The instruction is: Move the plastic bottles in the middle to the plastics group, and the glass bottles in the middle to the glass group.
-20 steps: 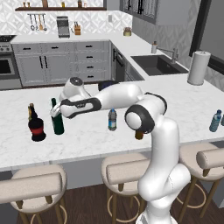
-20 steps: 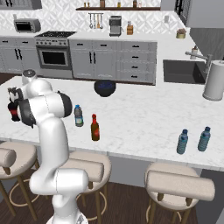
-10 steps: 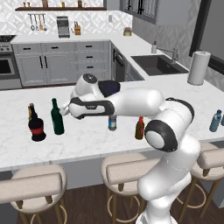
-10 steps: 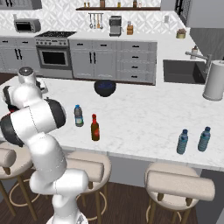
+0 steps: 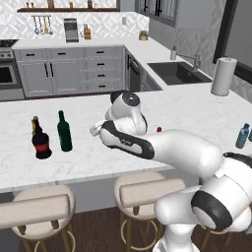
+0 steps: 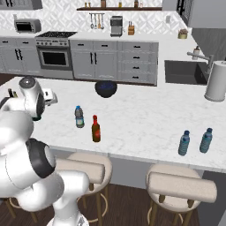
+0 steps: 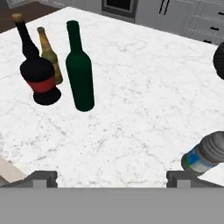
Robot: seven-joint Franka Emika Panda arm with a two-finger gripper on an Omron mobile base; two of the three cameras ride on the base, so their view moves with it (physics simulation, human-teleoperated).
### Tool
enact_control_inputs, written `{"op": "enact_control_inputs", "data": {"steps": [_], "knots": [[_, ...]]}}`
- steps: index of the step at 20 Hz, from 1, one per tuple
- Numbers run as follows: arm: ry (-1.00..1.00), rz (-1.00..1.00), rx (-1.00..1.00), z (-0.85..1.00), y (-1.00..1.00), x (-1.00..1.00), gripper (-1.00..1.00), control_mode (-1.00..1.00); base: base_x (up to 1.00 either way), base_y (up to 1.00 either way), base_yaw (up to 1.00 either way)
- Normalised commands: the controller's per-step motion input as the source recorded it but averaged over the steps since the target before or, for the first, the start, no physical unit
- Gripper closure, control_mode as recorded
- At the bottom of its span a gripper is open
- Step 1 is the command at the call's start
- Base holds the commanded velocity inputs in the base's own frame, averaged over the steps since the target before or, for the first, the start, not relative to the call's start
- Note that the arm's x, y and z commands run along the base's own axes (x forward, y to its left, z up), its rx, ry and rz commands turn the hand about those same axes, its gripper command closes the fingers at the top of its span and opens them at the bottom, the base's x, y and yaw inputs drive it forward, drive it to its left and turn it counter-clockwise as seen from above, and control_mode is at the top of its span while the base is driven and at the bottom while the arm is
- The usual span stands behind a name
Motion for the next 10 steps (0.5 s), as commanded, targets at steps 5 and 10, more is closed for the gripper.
{"op": "enact_control_inputs", "data": {"steps": [5, 10], "knots": [[0.05, -0.32, 0.0, 0.51, -0.98, -0.41, -1.0, -1.0, 0.0, 0.0, 0.0], [0.07, -0.38, 0.01, 0.04, -0.96, -0.28, -1.0, -1.0, 0.0, 0.0, 0.0]]}}
